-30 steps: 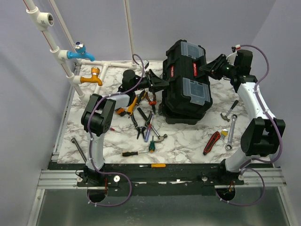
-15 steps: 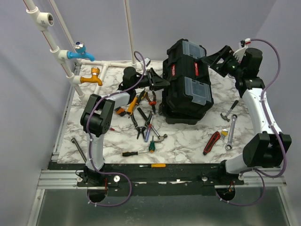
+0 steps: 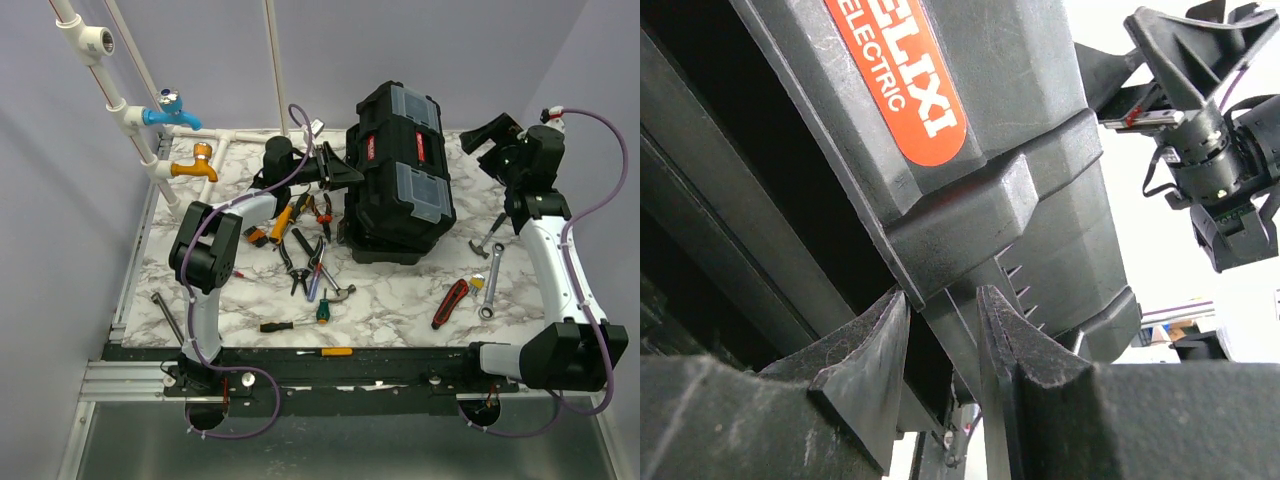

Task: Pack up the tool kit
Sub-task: Open the toolbox at the center of the board.

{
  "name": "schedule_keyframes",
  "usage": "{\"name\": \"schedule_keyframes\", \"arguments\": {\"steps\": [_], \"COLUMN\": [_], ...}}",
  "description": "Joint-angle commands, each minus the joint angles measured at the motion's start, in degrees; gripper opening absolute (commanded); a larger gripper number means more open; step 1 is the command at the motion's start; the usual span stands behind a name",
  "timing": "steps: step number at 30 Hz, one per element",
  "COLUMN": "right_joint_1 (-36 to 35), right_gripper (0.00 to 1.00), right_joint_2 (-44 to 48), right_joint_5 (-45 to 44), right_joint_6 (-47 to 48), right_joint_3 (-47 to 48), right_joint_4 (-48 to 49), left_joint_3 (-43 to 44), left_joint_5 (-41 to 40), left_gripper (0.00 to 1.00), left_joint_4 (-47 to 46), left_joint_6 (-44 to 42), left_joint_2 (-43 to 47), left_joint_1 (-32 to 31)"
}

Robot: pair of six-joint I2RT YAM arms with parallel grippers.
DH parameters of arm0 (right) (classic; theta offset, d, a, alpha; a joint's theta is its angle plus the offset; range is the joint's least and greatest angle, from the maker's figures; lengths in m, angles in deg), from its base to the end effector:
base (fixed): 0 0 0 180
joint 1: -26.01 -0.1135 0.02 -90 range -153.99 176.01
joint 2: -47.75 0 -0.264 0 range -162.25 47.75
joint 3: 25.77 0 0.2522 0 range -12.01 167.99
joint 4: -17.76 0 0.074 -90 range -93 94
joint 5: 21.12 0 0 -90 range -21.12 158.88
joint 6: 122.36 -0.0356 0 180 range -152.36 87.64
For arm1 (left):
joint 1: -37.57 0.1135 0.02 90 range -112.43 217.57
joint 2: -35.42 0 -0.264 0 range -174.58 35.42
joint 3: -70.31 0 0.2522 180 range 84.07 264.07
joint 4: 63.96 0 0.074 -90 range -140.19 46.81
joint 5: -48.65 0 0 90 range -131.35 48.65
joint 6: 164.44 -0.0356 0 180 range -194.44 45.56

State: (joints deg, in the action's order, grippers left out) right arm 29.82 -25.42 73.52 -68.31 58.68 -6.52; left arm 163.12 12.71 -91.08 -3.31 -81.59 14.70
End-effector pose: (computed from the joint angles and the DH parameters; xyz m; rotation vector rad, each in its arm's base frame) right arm 0.2971 -0.0169 0.3909 0.5641 1.7325 0.4719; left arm 0.4170 -0.2072 0.2502 0.1384 1.9300 -1.9052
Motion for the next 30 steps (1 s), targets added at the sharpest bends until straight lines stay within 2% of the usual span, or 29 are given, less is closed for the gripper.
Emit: {"name": "schedule_keyframes", "arguments": {"steps": [1, 7, 15, 20, 25, 27, 30], "right_joint_1": [0.23, 0.24, 0.26, 0.28, 0.29, 0.23, 0.28], "right_gripper": [0.91, 0.85, 0.63, 0.43, 0.11, 0.01, 0.01], "right_joint_2": [-1.01, -0.68, 3.47, 5.85, 4.93, 4.21, 2.34], "right_joint_5": [-7.91, -13.03, -16.20, -9.35, 3.06, 6.36, 11.07], "right_joint_6": [-1.49, -4.68, -6.50, -9.95, -9.84, -10.40, -11.40], "right_joint_3": [-2.93, -6.83, -16.19, -26.20, -34.10, -36.52, -38.71], "right_joint_4": [-1.96, -4.11, -4.26, 1.97, 11.85, 16.30, 21.95], "left_joint_3": [2.12, 2.37, 3.12, 4.34, 5.38, 6.00, 7.81], "left_joint_5": [1.84, 1.65, 1.40, 1.56, 1.21, 0.96, 0.58], "left_gripper": [0.33, 0.33, 0.33, 0.33, 0.33, 0.33, 0.33], "left_joint_4": [-1.31, 0.49, 6.14, 6.25, 8.67, 9.77, 10.39], "left_joint_6": [-1.93, -3.68, -7.75, -7.07, -8.73, -9.42, -9.19], "left_joint_2": [3.93, 4.86, 6.84, 6.37, 6.76, 6.63, 5.29], "left_joint_1": [-1.56, -2.13, -2.83, -3.18, -3.75, -4.08, -4.99]}}
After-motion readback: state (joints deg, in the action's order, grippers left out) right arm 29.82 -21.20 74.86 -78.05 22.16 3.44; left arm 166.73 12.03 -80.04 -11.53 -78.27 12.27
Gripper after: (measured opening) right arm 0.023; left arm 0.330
